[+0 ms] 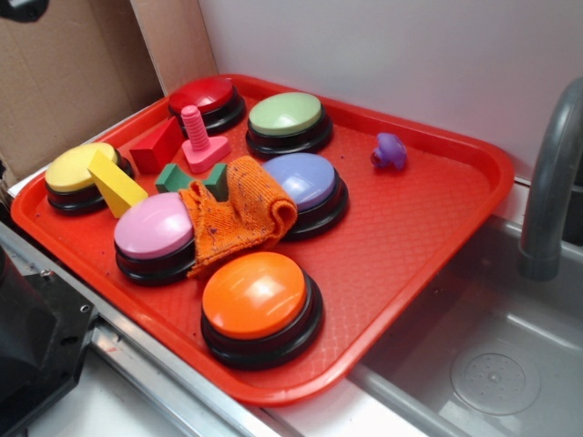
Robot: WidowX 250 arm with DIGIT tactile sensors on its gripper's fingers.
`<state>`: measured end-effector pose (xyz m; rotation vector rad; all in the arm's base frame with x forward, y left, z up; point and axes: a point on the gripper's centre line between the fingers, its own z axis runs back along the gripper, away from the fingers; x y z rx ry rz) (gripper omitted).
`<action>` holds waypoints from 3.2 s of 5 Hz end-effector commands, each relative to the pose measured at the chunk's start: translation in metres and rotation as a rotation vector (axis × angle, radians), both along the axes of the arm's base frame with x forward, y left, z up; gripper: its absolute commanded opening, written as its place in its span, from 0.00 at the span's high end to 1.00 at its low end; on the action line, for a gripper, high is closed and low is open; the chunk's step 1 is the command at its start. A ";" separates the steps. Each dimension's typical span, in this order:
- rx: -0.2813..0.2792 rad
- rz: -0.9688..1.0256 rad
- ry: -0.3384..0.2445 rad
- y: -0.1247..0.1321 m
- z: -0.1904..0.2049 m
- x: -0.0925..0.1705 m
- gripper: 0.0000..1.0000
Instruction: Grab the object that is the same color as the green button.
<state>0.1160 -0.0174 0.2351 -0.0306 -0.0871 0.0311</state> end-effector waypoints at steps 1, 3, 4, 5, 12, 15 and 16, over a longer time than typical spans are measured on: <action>0.000 0.000 0.000 0.000 0.000 0.000 0.00; 0.027 0.206 0.021 0.022 -0.027 0.044 0.00; 0.041 0.314 0.006 0.039 -0.052 0.064 0.00; 0.066 0.427 0.019 0.060 -0.088 0.078 0.00; -0.010 0.349 -0.019 0.089 -0.203 0.100 0.00; -0.046 0.362 -0.039 0.090 -0.205 0.102 0.98; -0.043 0.381 -0.039 0.091 -0.203 0.101 1.00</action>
